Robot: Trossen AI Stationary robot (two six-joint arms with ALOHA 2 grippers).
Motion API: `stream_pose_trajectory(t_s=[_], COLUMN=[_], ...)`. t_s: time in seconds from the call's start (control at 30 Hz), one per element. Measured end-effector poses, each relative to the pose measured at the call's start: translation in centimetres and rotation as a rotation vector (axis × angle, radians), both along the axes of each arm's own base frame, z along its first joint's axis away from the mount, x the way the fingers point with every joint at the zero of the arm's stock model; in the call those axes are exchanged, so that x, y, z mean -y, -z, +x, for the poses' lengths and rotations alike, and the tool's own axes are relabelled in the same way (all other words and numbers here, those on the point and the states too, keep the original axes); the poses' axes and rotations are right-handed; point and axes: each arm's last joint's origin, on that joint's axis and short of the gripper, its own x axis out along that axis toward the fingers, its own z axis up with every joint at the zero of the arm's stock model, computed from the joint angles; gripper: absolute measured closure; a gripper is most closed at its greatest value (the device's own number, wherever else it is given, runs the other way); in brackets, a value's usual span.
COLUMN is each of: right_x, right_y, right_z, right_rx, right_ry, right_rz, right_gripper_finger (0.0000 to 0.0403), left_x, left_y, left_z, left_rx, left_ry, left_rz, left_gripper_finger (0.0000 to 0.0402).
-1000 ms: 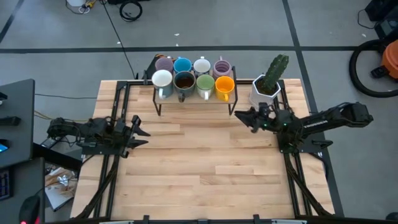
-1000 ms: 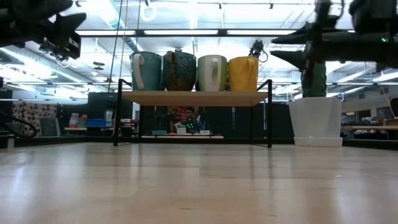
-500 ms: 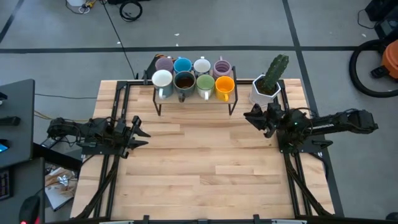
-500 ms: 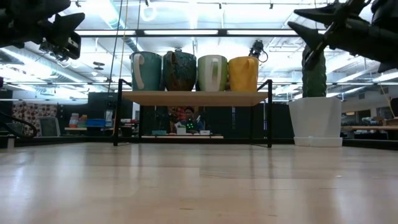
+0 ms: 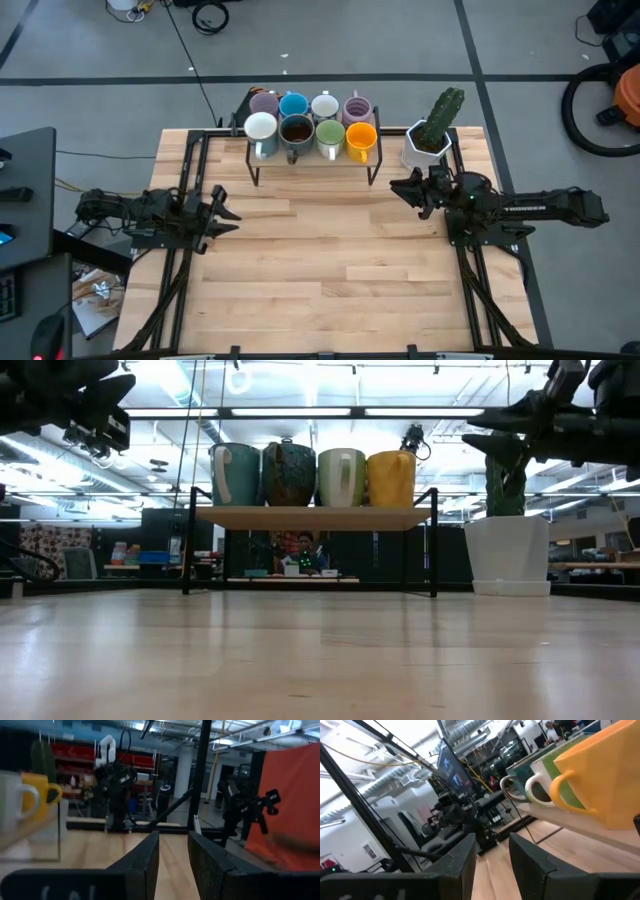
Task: Place coffee mugs
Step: Return to Home Position
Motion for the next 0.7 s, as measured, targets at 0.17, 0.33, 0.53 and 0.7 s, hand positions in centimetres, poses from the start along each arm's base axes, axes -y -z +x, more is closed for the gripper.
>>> stream_pose_trajectory(t_s=[0.17,0.33,0.53,0.7], right_x=[0.00,0.00,0.00,0.00], right_y=[-0.01,-0.02,-0.02,-0.02], right_z=[0.00,0.00,0.00,0.00], right_rx=[0.000,0.001,0.001,0.001], right_ry=[0.001,0.001,0.001,0.000], right_rz=[-0.003,-0.003,-0.003,-0.003], right_gripper_finger=[0.0280,0.0280,0.0280,0.0279], left_x=[0.01,0.01,0.01,0.01], left_y=[0.04,0.05,0.05,0.05], left_z=[0.02,0.02,0.02,0.02], left_rx=[-0.025,-0.032,-0.031,-0.031], left_ry=[0.026,0.032,0.031,0.031], left_rz=[-0.127,-0.161,-0.155,-0.152], left_gripper_finger=[0.0294,0.0294,0.0294,0.0294])
